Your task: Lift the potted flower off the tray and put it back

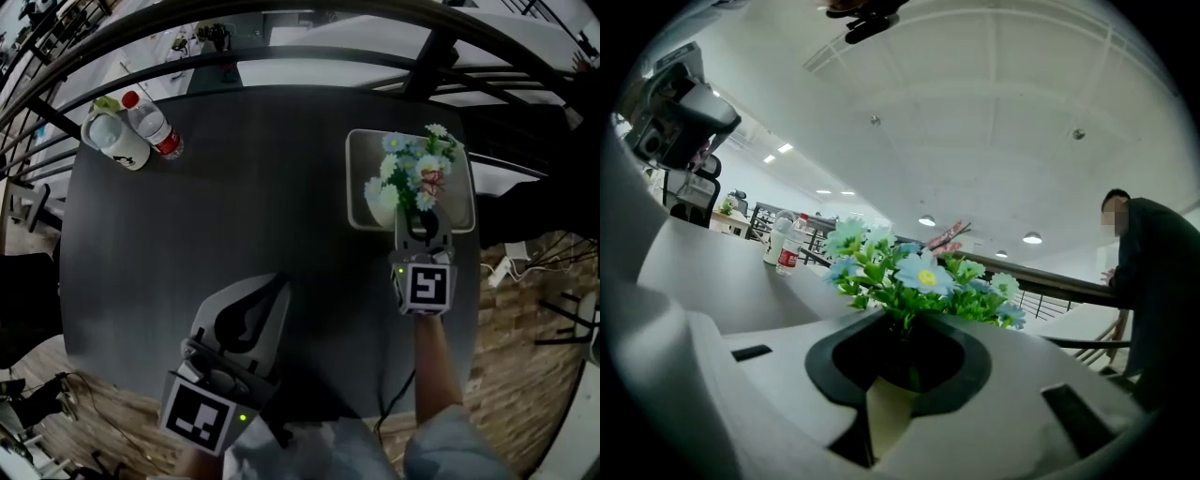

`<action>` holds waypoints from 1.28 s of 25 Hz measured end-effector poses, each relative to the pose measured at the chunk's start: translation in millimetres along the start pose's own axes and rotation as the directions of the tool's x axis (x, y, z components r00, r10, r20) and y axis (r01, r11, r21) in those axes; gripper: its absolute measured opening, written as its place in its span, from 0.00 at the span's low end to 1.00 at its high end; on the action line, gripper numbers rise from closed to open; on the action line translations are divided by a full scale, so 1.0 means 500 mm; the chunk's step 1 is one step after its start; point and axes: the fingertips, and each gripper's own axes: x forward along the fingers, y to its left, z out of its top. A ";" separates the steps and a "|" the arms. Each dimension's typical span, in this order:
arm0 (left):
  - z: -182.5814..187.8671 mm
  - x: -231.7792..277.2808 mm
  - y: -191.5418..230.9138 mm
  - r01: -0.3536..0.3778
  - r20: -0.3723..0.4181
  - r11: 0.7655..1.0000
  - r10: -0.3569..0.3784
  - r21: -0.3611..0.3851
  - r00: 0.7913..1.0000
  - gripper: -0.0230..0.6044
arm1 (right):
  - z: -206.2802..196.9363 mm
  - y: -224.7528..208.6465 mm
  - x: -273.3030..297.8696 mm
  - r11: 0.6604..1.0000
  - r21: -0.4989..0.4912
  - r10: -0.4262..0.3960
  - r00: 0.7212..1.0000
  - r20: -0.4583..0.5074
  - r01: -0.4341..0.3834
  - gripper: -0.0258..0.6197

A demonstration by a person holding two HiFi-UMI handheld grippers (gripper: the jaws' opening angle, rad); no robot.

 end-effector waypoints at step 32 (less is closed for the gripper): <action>-0.010 -0.025 -0.004 -0.007 -0.027 1.000 0.008 0.004 1.000 0.03 | -0.061 -0.003 0.035 0.999 0.050 -0.004 0.999 -0.050 0.006 0.28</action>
